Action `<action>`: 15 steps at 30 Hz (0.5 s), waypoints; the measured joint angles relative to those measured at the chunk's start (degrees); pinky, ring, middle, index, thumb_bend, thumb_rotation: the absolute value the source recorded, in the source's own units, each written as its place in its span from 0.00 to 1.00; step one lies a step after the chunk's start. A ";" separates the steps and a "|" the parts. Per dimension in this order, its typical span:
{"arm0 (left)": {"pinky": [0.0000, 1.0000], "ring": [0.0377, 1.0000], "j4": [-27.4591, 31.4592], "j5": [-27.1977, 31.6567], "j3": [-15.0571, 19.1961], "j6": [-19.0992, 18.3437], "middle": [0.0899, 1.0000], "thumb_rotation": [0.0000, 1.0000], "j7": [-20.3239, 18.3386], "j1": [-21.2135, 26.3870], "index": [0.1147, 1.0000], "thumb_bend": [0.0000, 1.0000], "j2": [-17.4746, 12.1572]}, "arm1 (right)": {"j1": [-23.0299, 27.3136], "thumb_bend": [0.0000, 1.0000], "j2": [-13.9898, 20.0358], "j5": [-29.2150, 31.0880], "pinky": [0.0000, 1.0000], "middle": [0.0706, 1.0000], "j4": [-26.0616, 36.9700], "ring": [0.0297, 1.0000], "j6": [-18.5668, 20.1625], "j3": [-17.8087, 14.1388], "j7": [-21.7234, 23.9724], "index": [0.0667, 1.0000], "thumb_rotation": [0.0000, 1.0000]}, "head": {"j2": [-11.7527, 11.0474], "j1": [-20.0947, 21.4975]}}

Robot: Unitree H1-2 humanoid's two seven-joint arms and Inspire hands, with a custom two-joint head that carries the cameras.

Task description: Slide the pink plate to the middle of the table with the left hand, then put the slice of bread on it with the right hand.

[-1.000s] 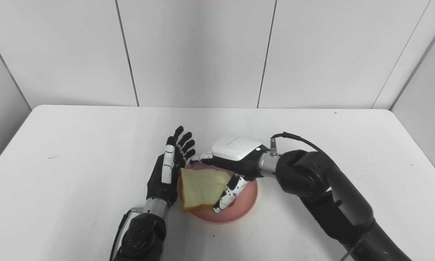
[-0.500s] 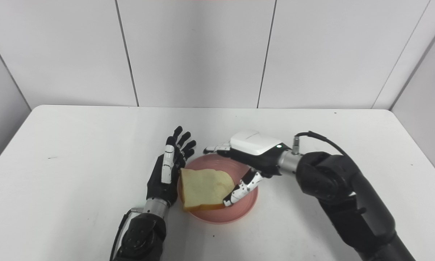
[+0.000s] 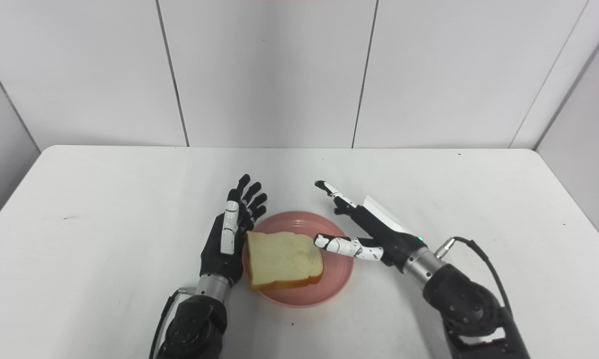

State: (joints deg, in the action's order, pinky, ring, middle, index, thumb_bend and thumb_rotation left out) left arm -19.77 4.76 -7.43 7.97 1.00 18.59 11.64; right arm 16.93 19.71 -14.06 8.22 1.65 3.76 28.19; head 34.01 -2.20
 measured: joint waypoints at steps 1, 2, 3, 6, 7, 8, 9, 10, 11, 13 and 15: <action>0.95 0.93 0.30 0.02 0.05 0.00 0.96 1.00 0.00 -0.22 0.95 0.71 -0.07 | -0.08 0.78 -0.76 0.92 0.97 1.00 0.00 1.00 0.08 -0.26 -0.54 1.00 1.00 | 0.00 0.09; 0.96 0.93 0.54 0.02 0.10 -0.04 0.96 1.00 -0.01 -0.37 0.94 0.71 -0.12 | -0.17 0.77 -1.59 1.96 0.98 1.00 -0.07 1.00 0.18 -0.41 -1.37 1.00 1.00 | 0.00 0.61; 0.97 0.94 0.75 0.02 0.13 -0.14 0.96 1.00 -0.02 -0.52 0.94 0.71 -0.16 | -0.26 0.77 -2.62 3.32 0.99 1.00 -0.31 1.00 0.23 -0.73 -2.13 1.00 1.00 | 0.00 0.62; 0.99 0.95 1.23 0.02 0.08 -0.79 0.96 1.00 -0.26 -0.83 0.93 0.71 -0.27 | -0.77 0.76 -6.21 7.97 1.00 1.00 -2.29 1.00 0.60 -1.47 -3.84 1.00 0.99 | -0.09 1.15; 1.00 0.95 1.58 0.01 0.05 -1.05 0.96 1.00 -0.42 -1.10 0.93 0.71 -0.37 | -1.01 0.76 -7.24 9.16 1.00 1.00 -3.65 1.00 0.56 -1.49 -4.42 1.00 0.99 | -0.09 1.41; 1.00 0.95 2.13 0.00 0.00 -1.20 0.96 1.00 -0.70 -1.44 0.93 0.71 -0.48 | -1.37 0.76 -8.17 9.75 1.00 1.00 -5.27 1.00 0.21 -1.52 -5.14 1.00 0.99 | 0.00 1.50; 1.00 0.96 2.49 -0.01 -0.03 -1.22 0.97 1.00 -0.90 -1.64 0.93 0.71 -0.56 | -1.74 0.77 -8.75 9.96 1.00 1.00 -6.27 1.00 -0.03 -1.54 -5.83 1.00 0.99 | 0.00 1.50; 1.00 0.96 2.67 -0.01 -0.06 -1.22 0.97 1.00 -1.04 -1.82 0.94 0.71 -0.65 | -2.20 0.78 -9.26 10.12 1.00 1.00 -7.49 1.00 -0.81 -1.61 -6.83 1.00 1.00 | 0.00 1.50; 1.00 0.97 2.73 -0.01 -0.06 -1.22 0.97 1.00 -1.07 -1.86 0.94 0.71 -0.73 | -2.75 0.79 -9.90 10.25 1.00 1.00 -8.74 1.00 -1.65 -1.77 -7.94 1.00 1.00 | 0.09 1.50; 1.00 0.96 2.96 -0.28 -0.11 -1.29 0.97 1.00 -1.08 -2.01 0.93 0.70 -0.95 | -3.25 0.80 -11.20 10.65 1.00 1.00 -9.82 1.00 -3.06 -2.16 -9.88 1.00 0.99 | 0.26 1.59; 1.00 0.96 3.18 -1.08 -0.17 -1.52 0.97 1.00 -1.12 -2.15 0.93 0.69 -1.06 | -3.43 0.79 -12.51 10.99 1.00 1.00 -10.30 1.00 -4.84 -2.79 -11.97 1.00 0.97 | 0.26 1.59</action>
State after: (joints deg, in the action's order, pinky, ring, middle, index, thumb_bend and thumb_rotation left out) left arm -16.59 3.68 -7.60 6.45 -0.12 16.44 10.58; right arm 13.50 7.20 -3.06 -2.08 -3.19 0.97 16.22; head 34.28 -0.62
